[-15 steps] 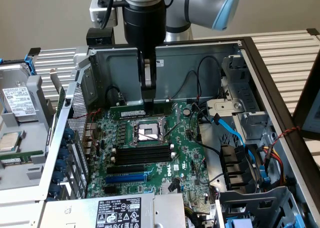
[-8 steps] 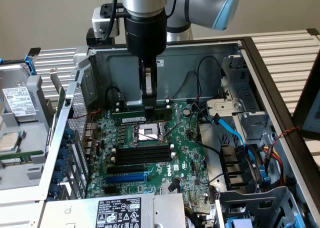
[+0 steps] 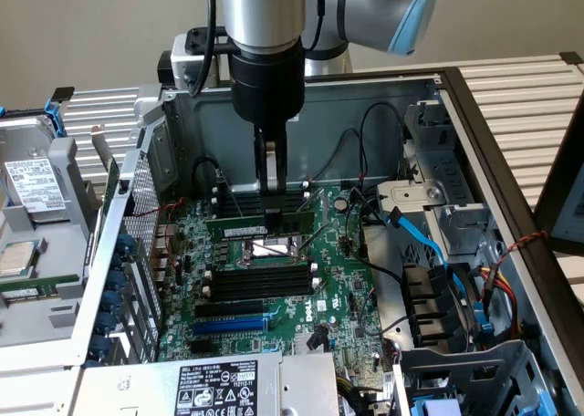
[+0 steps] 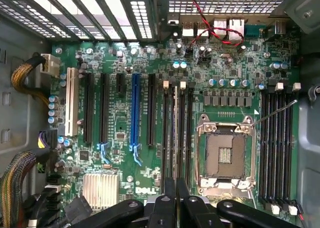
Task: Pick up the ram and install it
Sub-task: 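Insert the ram into the slot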
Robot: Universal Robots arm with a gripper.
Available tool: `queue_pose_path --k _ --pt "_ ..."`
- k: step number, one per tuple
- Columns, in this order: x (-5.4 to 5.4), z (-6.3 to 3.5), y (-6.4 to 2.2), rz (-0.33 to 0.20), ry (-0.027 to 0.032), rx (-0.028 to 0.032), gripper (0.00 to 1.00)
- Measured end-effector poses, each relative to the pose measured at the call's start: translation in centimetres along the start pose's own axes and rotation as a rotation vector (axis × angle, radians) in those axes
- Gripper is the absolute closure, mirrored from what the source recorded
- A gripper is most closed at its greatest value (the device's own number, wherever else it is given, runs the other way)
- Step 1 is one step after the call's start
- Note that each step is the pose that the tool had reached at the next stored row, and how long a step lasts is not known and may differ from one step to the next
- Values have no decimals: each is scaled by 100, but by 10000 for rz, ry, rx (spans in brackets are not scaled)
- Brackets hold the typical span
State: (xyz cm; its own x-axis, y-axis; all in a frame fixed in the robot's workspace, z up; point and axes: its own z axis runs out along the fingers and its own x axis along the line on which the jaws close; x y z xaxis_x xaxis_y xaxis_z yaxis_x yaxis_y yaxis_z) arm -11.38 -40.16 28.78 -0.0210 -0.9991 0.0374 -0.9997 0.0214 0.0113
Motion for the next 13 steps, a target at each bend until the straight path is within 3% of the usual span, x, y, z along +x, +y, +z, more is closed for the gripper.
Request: queue_pose_path --k 13 --pt "0 173 0 228 11 -6 87"
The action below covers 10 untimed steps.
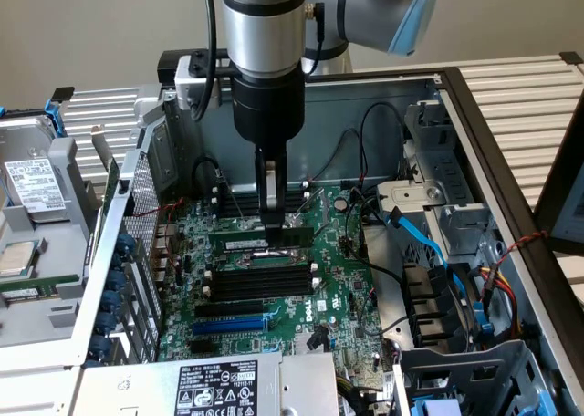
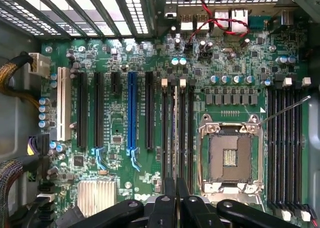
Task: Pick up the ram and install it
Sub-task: 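Insert the ram into the slot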
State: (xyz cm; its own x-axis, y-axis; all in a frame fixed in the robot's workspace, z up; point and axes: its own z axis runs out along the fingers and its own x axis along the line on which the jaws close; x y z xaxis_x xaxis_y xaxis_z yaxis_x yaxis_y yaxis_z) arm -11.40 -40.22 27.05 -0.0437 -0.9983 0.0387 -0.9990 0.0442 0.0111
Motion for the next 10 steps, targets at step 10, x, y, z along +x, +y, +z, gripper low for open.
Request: queue_pose_path --k 10 --pt "16 94 18 24 59 81 87"
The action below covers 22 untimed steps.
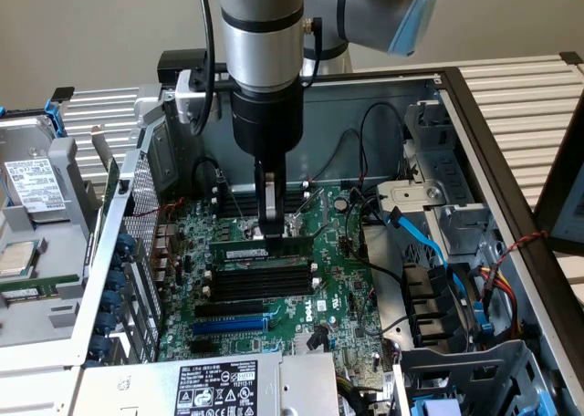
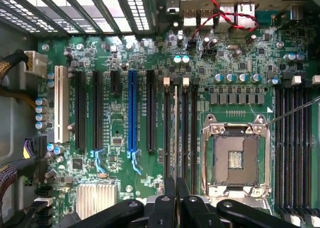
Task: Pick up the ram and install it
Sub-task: 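Insert the ram into the slot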
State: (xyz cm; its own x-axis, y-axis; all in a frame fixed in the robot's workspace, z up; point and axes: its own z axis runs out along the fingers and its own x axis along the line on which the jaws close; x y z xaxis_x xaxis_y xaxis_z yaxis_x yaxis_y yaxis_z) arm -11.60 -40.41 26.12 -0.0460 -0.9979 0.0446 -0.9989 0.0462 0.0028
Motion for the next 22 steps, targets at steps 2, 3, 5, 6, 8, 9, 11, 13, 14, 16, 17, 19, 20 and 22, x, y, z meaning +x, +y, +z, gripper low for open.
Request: queue_pose_path --k 2,3,5,6,8,9,11,13,14,16,17,19,20,22 --pt "0 19 5 2 26 23 87" --pt "0 29 9 2 42 28 87" --pt "-1 44 13 2 89 30 87" --pt "-2 50 15 2 109 31 87" --pt "-2 55 15 0 133 31 87" --pt "-2 57 16 0 137 30 87" --pt "-2 60 16 -8 137 32 87" --pt "-2 62 16 -39 137 34 87" --pt "-2 62 16 -71 137 35 87" --pt "-2 66 16 -130 136 39 87" --pt "-2 68 16 -147 135 40 87" --pt "-2 76 17 -162 134 41 87" --pt "-2 82 17 -165 135 41 87" --pt "0 94 18 -172 136 41 87"
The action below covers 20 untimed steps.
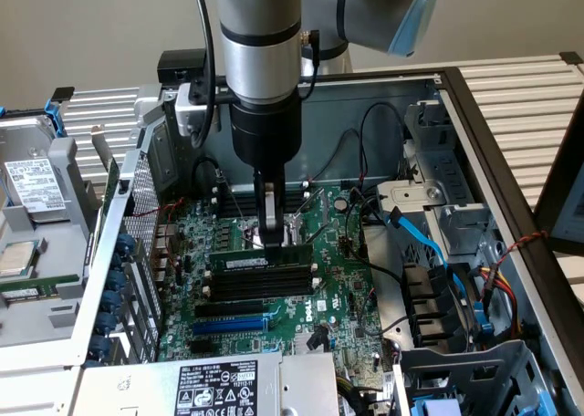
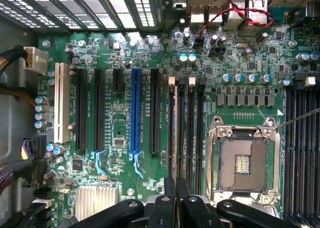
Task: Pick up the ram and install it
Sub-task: 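Insert the ram into the slot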
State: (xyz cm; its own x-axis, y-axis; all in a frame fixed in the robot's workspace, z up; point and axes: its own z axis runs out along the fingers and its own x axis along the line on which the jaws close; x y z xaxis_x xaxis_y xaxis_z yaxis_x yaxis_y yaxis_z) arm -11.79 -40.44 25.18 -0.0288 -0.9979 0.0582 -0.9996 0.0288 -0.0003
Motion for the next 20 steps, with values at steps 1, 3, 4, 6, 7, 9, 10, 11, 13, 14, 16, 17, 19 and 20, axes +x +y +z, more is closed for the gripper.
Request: queue_pose_path --k 1,3,4,6,7,9,10,11,13,14,16,17,19,20 --pt "3 6 1 -6 1 -1 87" --pt "3 22 1 -16 -2 2 87" --pt "4 30 1 -21 0 1 87" --pt "3 48 1 -31 -1 2 87" --pt "2 57 2 -36 -1 3 87" --pt "2 68 9 -47 1 2 87" --pt "2 72 14 -54 1 2 87" --pt "2 76 16 -62 0 3 87" --pt "1 86 17 -79 -1 5 87" --pt "1 91 18 -84 -1 6 87" --pt "1 97 20 -94 2 4 87" --pt "1 101 20 -97 1 6 87" --pt "0 109 20 -101 3 6 87" --pt "0 113 20 -103 4 6 87"
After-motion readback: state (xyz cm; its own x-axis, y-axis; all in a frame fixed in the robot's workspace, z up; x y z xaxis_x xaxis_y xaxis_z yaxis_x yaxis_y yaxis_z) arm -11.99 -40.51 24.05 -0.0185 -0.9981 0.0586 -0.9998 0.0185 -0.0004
